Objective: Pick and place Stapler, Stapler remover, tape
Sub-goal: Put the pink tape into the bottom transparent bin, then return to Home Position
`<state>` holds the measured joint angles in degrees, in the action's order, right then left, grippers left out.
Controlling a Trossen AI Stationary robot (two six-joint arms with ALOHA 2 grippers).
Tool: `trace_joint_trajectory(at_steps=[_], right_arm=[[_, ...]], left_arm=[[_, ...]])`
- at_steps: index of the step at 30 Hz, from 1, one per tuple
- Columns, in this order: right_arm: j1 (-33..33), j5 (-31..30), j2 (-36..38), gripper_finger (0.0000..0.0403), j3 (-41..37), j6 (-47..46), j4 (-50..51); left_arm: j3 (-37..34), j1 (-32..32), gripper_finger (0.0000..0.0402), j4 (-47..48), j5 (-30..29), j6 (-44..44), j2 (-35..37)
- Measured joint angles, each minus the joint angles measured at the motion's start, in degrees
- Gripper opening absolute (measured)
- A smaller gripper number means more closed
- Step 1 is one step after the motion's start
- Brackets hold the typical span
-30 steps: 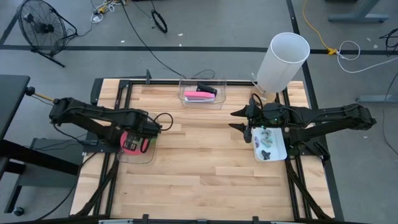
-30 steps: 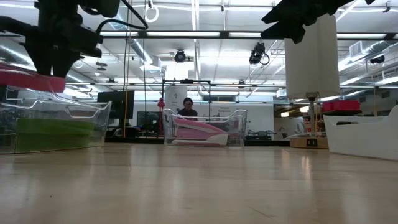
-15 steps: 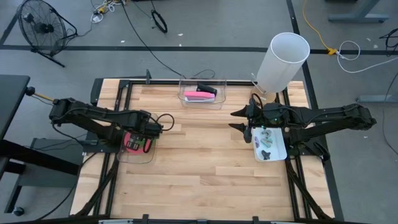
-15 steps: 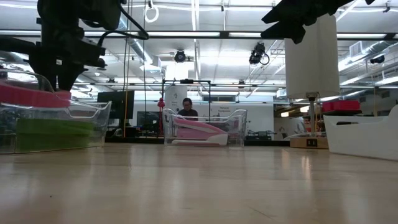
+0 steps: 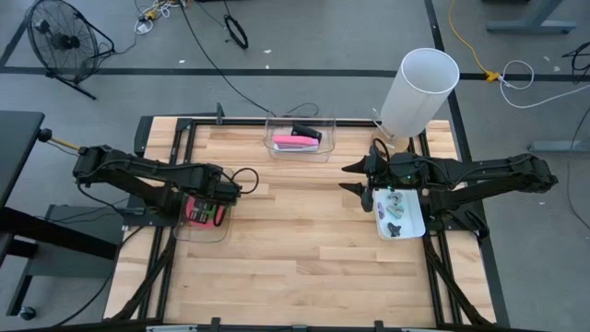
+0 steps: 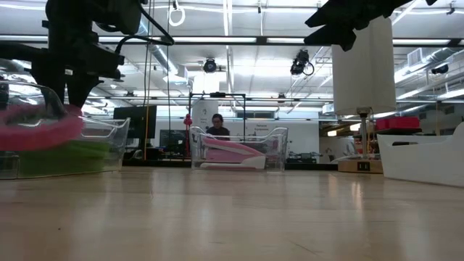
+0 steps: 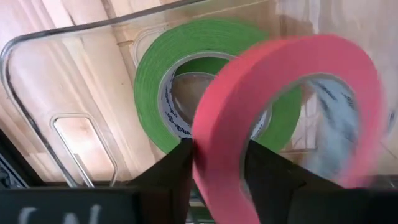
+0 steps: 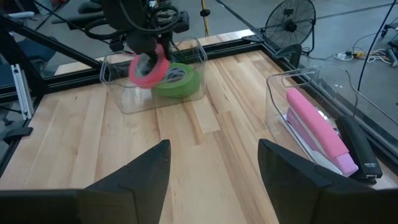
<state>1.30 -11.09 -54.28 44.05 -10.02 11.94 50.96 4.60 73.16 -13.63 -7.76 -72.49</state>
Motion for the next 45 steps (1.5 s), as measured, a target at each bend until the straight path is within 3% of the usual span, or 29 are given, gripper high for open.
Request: trace_joint_trajectory(at_steps=[8, 12, 21, 30, 37, 45], right_arm=[[0.0, 0.0, 0.0, 0.0239, 0.0, 0.0, 0.0], [0.0, 0.0, 0.0, 0.0239, 0.0, 0.0, 0.0], [0.0, 0.0, 0.0, 0.0239, 0.0, 0.0, 0.0], [0.0, 0.0, 0.0, 0.0239, 0.0, 0.0, 0.0], [0.0, 0.0, 0.0, 0.0239, 0.0, 0.0, 0.0], [0.0, 0.0, 0.0, 0.0239, 0.0, 0.0, 0.0]], left_arm=[[0.0, 0.0, 0.0234, -0.4, 0.5, 1.6, 0.0], [0.2, 0.0, 0.0256, 0.3, 0.7, 1.6, 0.0], [8.6, 0.0, 0.0242, 3.3, -1.9, 0.6, 0.0], [18.6, -0.6, 0.0229, 2.1, -9.6, -2.1, 0.1], [26.2, -4.3, 0.022, -7.0, -9.2, 0.9, 0.1], [27.2, -8.3, 0.022, -16.1, -5.5, 2.4, 0.0]])
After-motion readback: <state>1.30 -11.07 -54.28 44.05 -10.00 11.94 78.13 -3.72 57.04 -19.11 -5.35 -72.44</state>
